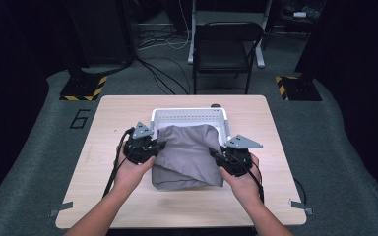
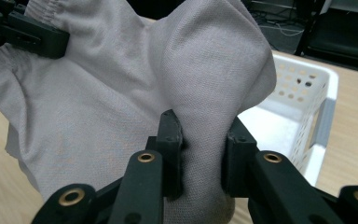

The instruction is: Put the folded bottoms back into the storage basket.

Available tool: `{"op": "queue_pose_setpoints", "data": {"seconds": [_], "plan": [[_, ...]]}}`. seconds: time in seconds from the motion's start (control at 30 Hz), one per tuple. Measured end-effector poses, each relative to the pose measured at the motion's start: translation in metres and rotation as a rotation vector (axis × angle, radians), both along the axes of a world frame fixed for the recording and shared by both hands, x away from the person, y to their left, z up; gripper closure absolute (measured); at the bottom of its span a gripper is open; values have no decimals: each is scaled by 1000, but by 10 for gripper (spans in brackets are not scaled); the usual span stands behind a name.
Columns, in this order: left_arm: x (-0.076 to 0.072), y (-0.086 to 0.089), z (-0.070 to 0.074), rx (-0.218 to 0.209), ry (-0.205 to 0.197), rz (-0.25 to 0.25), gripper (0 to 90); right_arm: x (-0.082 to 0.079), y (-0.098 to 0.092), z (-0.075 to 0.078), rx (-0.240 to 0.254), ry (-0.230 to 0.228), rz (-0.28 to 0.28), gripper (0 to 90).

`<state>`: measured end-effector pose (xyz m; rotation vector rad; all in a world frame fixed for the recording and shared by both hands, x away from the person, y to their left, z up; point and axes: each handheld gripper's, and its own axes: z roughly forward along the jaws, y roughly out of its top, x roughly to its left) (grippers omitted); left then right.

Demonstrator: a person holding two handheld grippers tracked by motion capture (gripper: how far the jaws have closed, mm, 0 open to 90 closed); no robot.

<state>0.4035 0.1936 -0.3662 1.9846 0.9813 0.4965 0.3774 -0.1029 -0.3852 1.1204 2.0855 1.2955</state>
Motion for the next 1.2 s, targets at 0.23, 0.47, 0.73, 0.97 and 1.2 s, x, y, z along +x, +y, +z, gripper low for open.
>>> {"op": "queue_pose_setpoints", "data": {"seconds": [0.23, 0.47, 0.73, 0.97, 1.2], "plan": [[17, 0, 13, 12, -14, 16, 784, 19, 6, 10, -5, 3, -33, 717], [30, 1, 11, 4, -7, 37, 783, 39, 6, 11, 4, 42, -50, 717], [46, -2, 24, -9, -23, 75, 783, 60, 8, 22, 23, 52, -83, 717], [61, -5, 34, 20, -36, 100, 783, 70, 10, 32, 41, 51, -101, 717], [70, -6, 45, 29, -48, 106, 783, 79, 14, 45, 0, 26, -103, 717]]}}
